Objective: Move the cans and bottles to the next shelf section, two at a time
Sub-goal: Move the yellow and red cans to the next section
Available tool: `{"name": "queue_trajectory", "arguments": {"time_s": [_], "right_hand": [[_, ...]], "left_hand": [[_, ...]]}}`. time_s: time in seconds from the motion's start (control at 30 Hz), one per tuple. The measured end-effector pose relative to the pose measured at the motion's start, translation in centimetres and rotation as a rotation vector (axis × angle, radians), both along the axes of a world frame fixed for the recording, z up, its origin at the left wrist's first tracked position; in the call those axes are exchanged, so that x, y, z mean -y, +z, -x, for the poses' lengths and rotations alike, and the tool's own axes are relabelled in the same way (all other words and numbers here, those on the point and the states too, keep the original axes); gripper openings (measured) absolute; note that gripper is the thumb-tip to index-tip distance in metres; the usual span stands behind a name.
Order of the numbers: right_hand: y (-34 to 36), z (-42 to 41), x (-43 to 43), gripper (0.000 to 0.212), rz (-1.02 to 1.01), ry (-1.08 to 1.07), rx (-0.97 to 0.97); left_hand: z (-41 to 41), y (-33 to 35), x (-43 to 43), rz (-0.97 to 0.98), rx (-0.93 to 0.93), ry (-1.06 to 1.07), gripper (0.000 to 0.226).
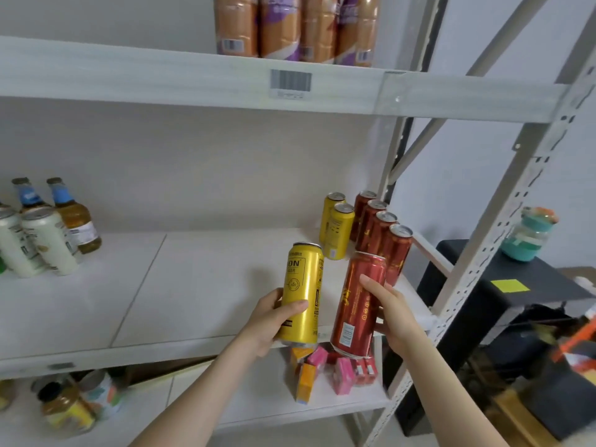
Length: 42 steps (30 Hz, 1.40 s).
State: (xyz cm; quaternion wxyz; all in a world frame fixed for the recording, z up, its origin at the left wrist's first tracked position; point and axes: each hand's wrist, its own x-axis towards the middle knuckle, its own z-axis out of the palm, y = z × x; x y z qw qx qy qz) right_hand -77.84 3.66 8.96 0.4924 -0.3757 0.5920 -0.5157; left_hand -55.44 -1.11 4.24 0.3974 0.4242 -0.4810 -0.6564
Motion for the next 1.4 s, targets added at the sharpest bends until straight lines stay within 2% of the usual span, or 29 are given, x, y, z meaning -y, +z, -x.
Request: {"name": "queue_trajectory", "arguments": {"time_s": [0.1,0.23,0.47,0.57,0.67,0.77,0.87,1.03,1.4], "right_hand": [[0.3,4.1,-0.7,0.036,0.032,0.019,-0.016],[0.5,8.5,-1.2,0.049,0.042,0.034,-0.028],[0.3,13.2,0.3,0.051,0.097,0.034,-0.01],[-0.3,14.5,1.8,0.054,0.142,0.026,-0.019],[-1.3,15.3,3.5,0.058,0.193,0.011,-0.041],[-2.6,16.0,5.1,0.06,0.24,0.014,-0.056],[-3.9,16.3,6.6,0.061,0.267,0.022,-0.062],[-5.6,16.8,8.8,0.042,0.279,0.029,-0.085],[-7.4,17.8,10.6,0.034,0.332,0.082,-0.164]], "left_hand": [[3.9,-0.3,-0.3,-0.021,-0.022,0.015,0.08],[8.2,-0.2,-0.7,-0.018,-0.025,0.071,0.074],[12.5,-0.1,1.2,0.031,0.014,0.108,0.056],[13.5,-0.3,2.9,0.075,0.043,0.139,0.065],[14.2,-1.1,5.1,0.116,0.069,0.185,0.058],[14.8,-2.3,7.1,0.143,0.091,0.221,0.071],[15.3,-3.6,9.1,0.154,0.105,0.251,0.07],[16.0,-5.2,11.4,0.162,0.112,0.273,0.077],[17.1,-6.5,14.0,0.217,0.121,0.263,0.081]]}}
